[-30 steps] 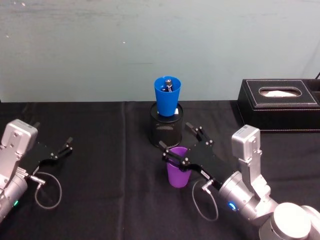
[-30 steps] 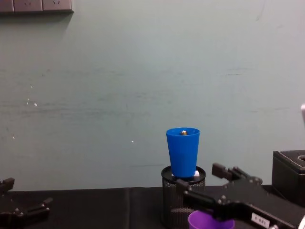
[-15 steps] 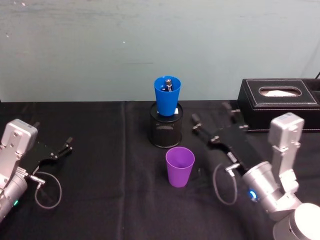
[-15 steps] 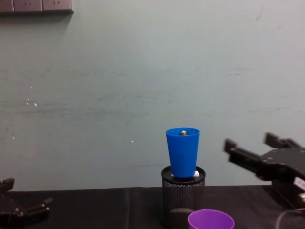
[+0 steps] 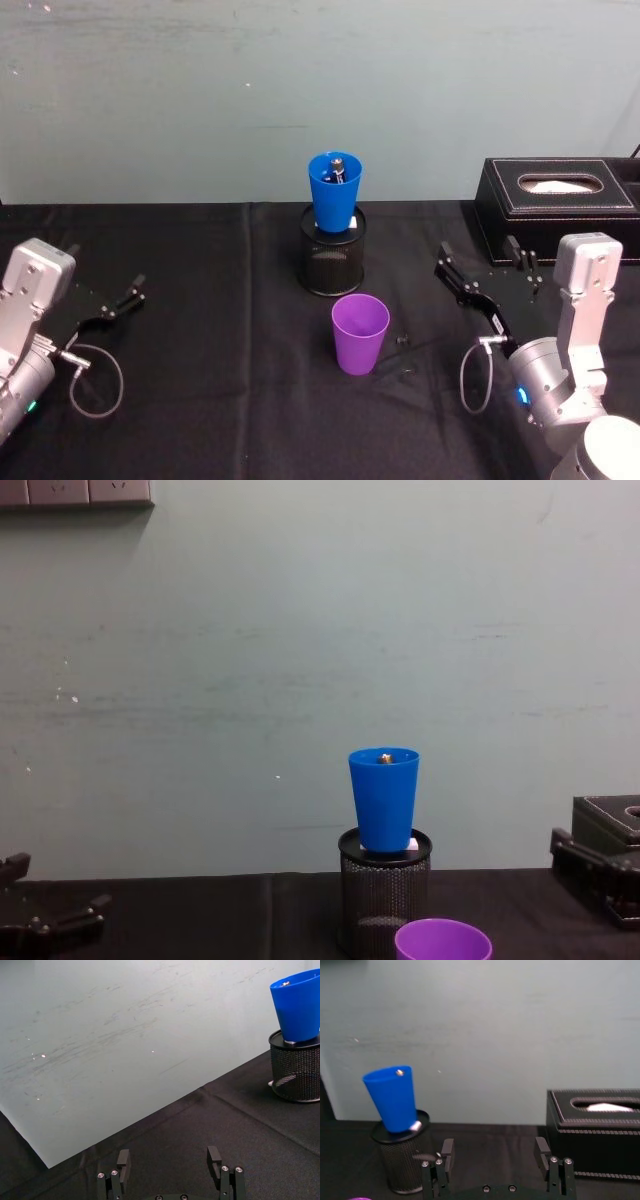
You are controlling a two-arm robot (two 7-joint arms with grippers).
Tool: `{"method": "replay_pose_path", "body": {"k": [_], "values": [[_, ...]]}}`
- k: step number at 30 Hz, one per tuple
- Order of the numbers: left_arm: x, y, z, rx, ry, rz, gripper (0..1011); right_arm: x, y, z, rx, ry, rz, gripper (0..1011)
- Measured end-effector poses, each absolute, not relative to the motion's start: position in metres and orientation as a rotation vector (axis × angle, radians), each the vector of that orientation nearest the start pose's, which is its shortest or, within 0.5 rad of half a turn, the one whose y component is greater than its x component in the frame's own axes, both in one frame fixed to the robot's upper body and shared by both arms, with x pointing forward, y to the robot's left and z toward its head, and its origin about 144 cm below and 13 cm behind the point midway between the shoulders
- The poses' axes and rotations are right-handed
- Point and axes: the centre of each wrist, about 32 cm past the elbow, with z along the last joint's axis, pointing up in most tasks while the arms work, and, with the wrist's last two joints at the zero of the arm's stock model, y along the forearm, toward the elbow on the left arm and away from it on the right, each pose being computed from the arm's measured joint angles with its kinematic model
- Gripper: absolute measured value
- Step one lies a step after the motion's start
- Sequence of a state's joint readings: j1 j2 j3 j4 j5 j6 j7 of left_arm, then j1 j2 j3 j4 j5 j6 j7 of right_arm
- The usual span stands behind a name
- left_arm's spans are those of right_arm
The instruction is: Pick up one cup with a gripper and tap it against the other cup.
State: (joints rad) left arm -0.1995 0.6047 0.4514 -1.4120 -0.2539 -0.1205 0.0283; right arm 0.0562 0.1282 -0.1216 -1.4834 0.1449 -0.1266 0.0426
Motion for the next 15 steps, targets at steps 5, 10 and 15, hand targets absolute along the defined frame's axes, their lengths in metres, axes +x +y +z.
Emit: {"method": "replay_pose_path", "body": {"k": [5, 10, 15], "values": [[0.4886, 0.3097, 1.1398, 0.304, -0.285, 1.248, 1000, 0.4731, -0.228, 1.1302, 0.054, -0.024, -1.44, 1002], [0.4886, 0.3097, 1.1398, 0.304, -0.285, 1.248, 1000, 0.4734, -0.2274, 1.1289, 0.048, -0.012, -1.444, 1003], [0.4886, 0.3097, 1.1398, 0.304, -0.285, 1.248, 1000, 0.4734, -0.2274, 1.129, 0.048, -0.014, -1.443, 1002]]}}
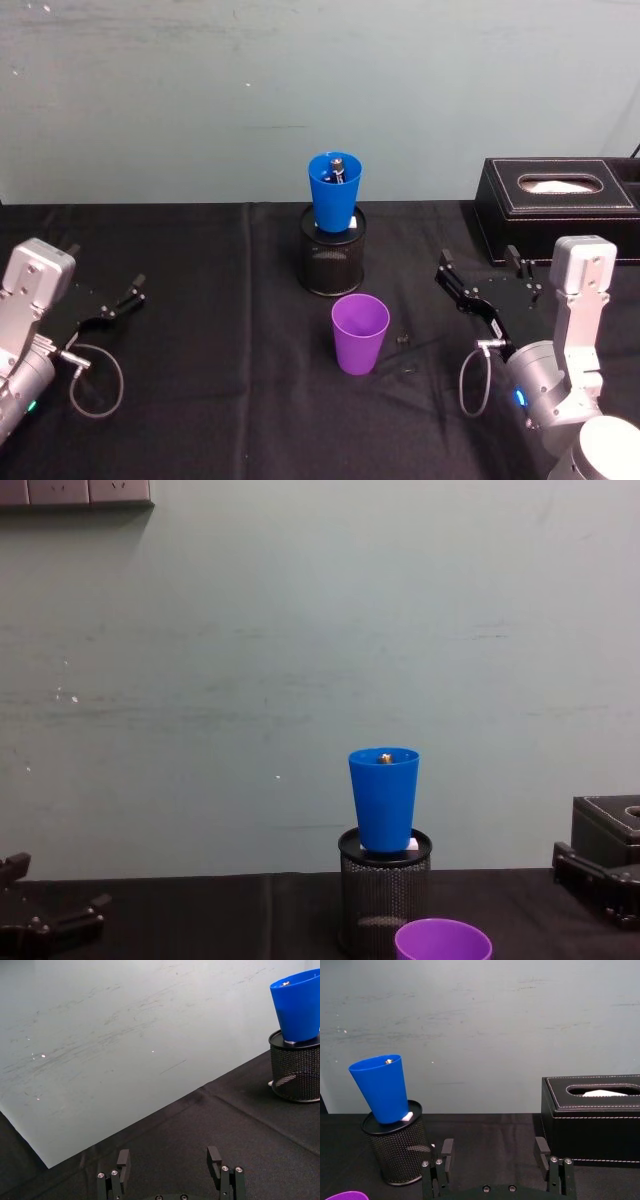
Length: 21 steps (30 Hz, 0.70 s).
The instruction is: Pick up one cup with a gripper and tap it against the other cup.
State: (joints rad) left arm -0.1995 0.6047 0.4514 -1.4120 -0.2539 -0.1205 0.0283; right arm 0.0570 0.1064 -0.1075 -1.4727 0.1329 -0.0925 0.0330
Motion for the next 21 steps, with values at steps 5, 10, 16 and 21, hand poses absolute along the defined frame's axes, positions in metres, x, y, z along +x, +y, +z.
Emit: {"method": "replay_pose_path", "body": {"k": [5, 10, 16, 21], "values": [[0.4886, 0.3097, 1.1398, 0.304, -0.285, 1.248, 1000, 0.4734, -0.2275, 1.1291, 0.048, -0.015, -1.442, 1003], [0.4886, 0.3097, 1.1398, 0.305, -0.285, 1.248, 1000, 0.4734, -0.2274, 1.1292, 0.049, -0.017, -1.441, 1003], [0.4886, 0.3097, 1.1398, 0.304, -0.285, 1.248, 1000, 0.4734, -0.2273, 1.1293, 0.05, -0.018, -1.44, 1003], [0.4886, 0.3097, 1.1398, 0.304, -0.285, 1.248, 1000, 0.4734, -0.2274, 1.1294, 0.051, -0.018, -1.44, 1002]]}}
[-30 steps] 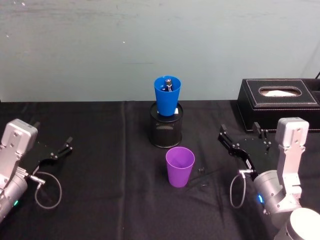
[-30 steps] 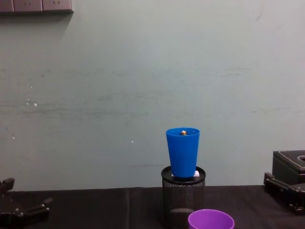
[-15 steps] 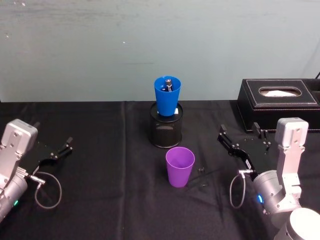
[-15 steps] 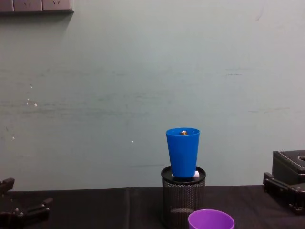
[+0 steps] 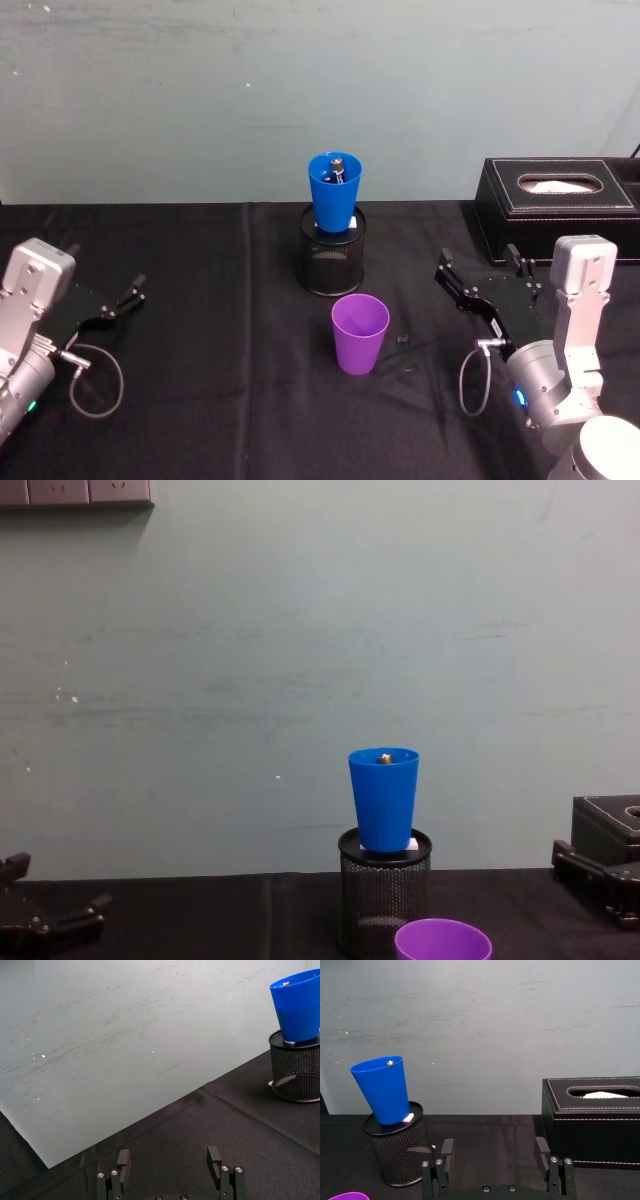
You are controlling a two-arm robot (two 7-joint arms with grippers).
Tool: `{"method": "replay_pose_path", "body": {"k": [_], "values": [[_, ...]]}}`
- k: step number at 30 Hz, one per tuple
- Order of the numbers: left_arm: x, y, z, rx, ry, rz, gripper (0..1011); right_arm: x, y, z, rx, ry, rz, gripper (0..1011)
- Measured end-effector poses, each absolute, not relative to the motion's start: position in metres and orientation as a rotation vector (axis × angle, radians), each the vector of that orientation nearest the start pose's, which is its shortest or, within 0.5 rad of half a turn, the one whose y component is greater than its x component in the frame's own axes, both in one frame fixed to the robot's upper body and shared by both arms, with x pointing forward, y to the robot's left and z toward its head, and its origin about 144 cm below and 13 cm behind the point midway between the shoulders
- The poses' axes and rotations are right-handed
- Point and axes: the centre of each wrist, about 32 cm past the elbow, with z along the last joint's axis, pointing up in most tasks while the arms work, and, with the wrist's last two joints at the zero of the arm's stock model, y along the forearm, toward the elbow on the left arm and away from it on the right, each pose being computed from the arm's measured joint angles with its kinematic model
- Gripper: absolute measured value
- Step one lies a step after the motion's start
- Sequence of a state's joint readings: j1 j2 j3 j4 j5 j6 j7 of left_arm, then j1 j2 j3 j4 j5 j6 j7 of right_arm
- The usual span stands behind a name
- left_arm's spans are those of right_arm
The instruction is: Pick up one cup with a gripper and tap it against the other cup.
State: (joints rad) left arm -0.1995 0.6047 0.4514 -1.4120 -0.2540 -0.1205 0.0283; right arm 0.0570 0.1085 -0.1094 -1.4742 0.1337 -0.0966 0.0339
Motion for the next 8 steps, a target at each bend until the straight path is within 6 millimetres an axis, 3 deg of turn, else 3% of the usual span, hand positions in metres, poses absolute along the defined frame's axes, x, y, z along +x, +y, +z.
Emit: {"method": "replay_pose_path", "body": {"k": [8], "values": [[0.4886, 0.3097, 1.1398, 0.305, -0.285, 1.248, 1000, 0.4734, -0.2276, 1.1295, 0.051, -0.019, -1.44, 1003]]}}
